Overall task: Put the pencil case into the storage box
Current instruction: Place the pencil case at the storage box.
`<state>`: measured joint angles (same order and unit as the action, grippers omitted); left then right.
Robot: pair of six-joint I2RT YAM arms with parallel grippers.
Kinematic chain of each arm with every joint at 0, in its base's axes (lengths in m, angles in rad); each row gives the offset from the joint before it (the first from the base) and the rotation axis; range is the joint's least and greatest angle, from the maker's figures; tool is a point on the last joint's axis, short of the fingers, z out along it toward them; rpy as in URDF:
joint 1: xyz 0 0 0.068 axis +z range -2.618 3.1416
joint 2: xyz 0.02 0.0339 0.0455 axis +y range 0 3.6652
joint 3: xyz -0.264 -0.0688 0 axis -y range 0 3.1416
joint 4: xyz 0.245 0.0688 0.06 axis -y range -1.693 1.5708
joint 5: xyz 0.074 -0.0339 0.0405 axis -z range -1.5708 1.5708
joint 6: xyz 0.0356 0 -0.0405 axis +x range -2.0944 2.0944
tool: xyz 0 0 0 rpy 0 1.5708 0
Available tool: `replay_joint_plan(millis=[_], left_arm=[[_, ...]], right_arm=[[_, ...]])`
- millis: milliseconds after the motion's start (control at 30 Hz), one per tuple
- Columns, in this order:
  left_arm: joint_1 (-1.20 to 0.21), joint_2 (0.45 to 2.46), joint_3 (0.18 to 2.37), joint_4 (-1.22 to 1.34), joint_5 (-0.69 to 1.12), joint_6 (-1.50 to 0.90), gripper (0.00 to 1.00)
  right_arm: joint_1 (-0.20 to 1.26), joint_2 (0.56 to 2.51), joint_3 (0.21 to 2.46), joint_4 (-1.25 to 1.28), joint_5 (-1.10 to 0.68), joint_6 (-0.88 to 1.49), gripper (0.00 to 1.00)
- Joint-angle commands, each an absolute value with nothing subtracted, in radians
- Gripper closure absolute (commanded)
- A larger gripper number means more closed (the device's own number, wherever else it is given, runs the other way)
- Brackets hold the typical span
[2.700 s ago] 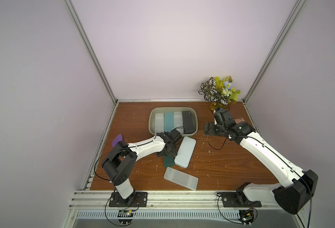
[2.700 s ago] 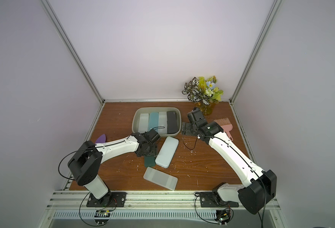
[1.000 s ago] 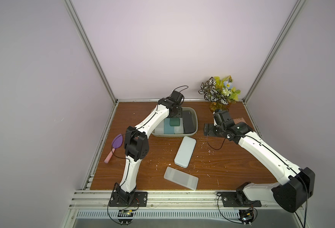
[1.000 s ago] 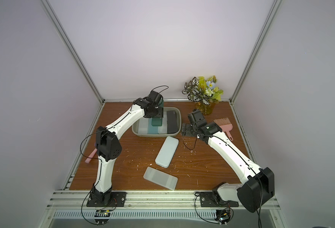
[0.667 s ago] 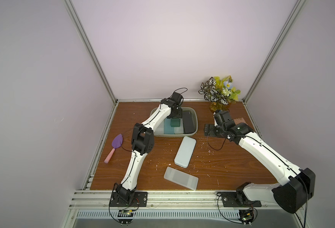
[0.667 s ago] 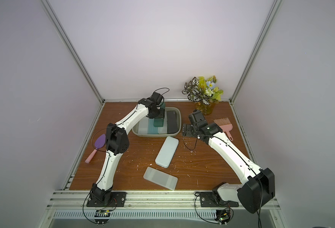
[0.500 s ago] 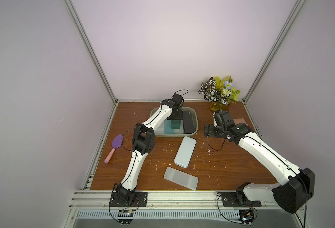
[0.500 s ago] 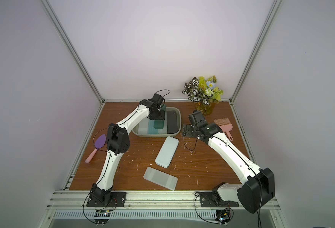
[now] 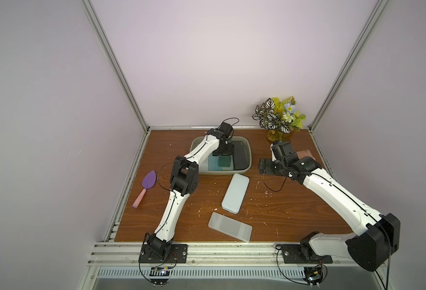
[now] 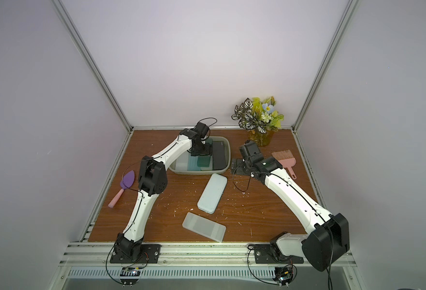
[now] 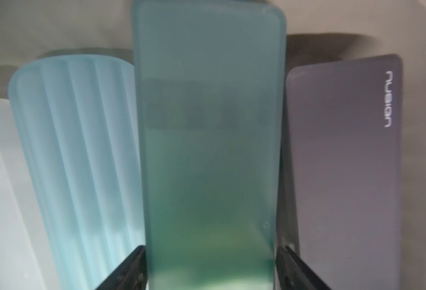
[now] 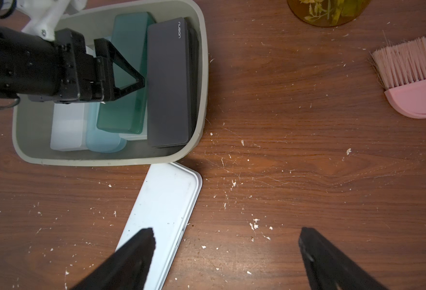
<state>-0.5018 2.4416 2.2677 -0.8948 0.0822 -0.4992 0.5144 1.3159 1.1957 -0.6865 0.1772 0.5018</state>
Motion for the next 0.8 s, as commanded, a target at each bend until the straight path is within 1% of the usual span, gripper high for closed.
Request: replay_joint_plan(millis=[0,133,400,600,767], left_arm=[[-0.503,2.415,2.293,-0.907,0.098,-0.502,0.21],[-0.499,2.410,2.305,-0.905,0.105,-0.500,0.23],[-0.498,2.460,2.329,-0.904,0.180,-0.512,0.23],[-0.507,2.401,2.303,-0.905,0.155,-0.496,0.20],[-0.502,2.242,2.173,-0.905,0.053,-0.503,0.11]], right_arm=[[0.509,1.310,1.210,-0.675,0.181,0.494,0.03],[0.509,1.310,1.216,-0.679,0.183,0.493,0.03],[0.507,1.303,1.220,-0.689,0.188,0.491,0.03],[0.506,1.288,1.218,-0.698,0.189,0.496,0.03],[0.507,1.260,1.207,-0.701,0.158,0.494,0.04]])
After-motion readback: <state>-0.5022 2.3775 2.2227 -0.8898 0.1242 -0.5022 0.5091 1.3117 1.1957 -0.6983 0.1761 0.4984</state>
